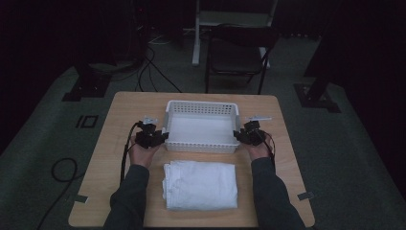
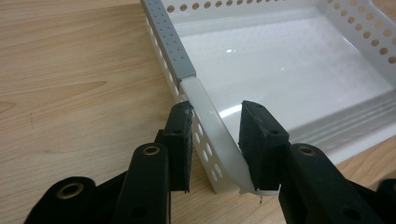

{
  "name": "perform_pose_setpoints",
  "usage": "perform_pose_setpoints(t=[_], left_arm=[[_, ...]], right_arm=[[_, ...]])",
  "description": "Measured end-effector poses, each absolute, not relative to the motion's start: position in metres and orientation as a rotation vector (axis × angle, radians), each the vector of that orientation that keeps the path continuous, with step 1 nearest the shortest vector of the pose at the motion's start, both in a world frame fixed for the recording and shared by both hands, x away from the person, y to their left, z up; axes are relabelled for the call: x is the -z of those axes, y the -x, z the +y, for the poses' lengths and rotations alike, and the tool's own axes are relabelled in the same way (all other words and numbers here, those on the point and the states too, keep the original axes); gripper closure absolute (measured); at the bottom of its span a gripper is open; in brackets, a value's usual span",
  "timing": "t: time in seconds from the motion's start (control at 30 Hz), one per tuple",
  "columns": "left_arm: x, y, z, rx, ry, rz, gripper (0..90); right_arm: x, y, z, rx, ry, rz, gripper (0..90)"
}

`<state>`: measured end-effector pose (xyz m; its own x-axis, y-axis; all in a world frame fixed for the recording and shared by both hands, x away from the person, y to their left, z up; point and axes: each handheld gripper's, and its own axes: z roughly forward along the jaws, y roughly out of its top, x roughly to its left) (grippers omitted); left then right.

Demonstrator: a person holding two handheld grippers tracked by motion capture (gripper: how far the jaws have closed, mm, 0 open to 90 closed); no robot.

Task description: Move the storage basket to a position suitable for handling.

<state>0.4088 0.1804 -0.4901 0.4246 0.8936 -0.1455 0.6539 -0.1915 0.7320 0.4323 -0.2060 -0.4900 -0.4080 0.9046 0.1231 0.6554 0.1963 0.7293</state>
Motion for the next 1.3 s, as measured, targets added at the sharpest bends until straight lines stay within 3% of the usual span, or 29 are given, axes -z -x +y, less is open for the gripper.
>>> perform_pose_setpoints(t=[0.47,0.63,1.07,1.17,1.3], left_arm=[[0.490,-0.405,0.167,-0.388,-1.956,1.275,62.4],[0.490,-0.401,0.163,-0.400,-1.973,1.254,57.7],[0.491,-0.403,0.161,-0.392,-1.951,1.247,57.9],[0.490,-0.402,0.162,-0.394,-1.933,1.243,52.0],[0.486,-0.399,0.167,-0.410,-1.910,1.240,47.0]], right_arm=[[0.492,-0.435,-0.218,-1.022,-1.492,2.127,61.7],[0.492,-0.437,-0.221,-1.019,-1.497,2.127,63.0],[0.493,-0.440,-0.225,-1.020,-1.512,2.101,65.5],[0.492,-0.440,-0.225,-1.008,-1.520,2.095,65.0],[0.489,-0.437,-0.227,-1.007,-1.526,2.070,57.7]])
